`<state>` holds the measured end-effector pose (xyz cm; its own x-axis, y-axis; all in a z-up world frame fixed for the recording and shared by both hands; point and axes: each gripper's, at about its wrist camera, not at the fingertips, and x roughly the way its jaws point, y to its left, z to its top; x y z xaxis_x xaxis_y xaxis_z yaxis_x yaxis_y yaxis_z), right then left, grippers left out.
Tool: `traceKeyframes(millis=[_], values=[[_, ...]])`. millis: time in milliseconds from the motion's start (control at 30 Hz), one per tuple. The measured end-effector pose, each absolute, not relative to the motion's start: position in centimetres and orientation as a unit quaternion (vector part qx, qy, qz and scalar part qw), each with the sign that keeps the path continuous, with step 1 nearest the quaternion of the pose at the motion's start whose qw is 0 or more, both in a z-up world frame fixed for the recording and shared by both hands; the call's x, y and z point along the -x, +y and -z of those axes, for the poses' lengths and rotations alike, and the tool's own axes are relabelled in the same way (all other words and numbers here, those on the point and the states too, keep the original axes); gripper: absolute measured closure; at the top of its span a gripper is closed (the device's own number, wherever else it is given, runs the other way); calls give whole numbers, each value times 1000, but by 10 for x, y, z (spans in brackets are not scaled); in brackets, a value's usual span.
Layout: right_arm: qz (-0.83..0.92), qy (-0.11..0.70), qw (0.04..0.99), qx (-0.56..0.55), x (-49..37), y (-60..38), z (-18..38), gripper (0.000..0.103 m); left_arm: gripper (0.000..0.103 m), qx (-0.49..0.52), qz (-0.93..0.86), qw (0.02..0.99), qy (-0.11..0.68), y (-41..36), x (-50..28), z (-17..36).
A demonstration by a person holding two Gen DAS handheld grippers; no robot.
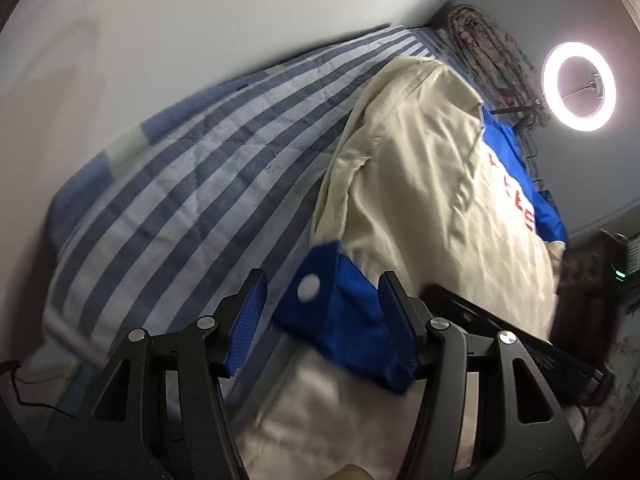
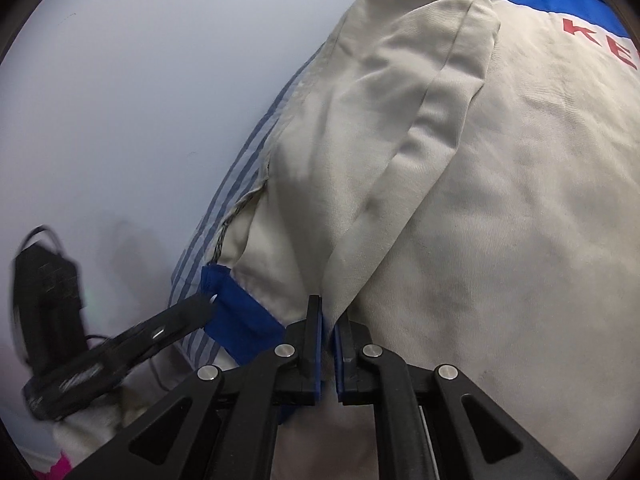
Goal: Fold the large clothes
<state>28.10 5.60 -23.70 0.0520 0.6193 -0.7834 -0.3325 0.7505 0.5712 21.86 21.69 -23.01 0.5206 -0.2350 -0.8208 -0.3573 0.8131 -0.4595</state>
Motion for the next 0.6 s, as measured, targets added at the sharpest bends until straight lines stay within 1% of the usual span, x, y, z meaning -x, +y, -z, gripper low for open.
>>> traceKeyframes(millis=[33, 67, 100, 133, 167, 200, 233, 433, 533, 600], values=[[-335, 603, 714, -121, -281, 52, 233, 99, 68, 289, -42, 823, 488, 214, -222, 231], [-337, 602, 713, -122, -280, 43, 225, 98, 84, 275, -46, 826, 490, 211, -228, 233], [-339, 601, 714, -121, -279, 41, 223, 95, 90, 263, -52, 832, 485, 209, -231, 231], [-340, 597, 717, -116, -279, 38, 220, 94, 92, 256, -56, 840, 476, 208, -230, 227], [-341, 591, 723, -111, -279, 33, 213, 90, 93, 245, -62, 848, 466, 207, -230, 221], [-341, 585, 727, -112, -279, 27, 210, 82, 94, 231, -71, 857, 455, 205, -229, 214], [-337, 576, 736, -115, -280, 20, 204, 81, 94, 215, -79, 866, 444, 203, -227, 205], [-304, 533, 779, -127, -311, -5, 173, 80, 95, 122, -103, 912, 378, 199, -219, 139], [-288, 517, 794, -138, -339, -2, 167, 80, 95, 56, -104, 929, 350, 189, -212, 107], [-277, 506, 803, -147, -357, 2, 168, 80, 95, 36, -100, 936, 336, 183, -208, 93]])
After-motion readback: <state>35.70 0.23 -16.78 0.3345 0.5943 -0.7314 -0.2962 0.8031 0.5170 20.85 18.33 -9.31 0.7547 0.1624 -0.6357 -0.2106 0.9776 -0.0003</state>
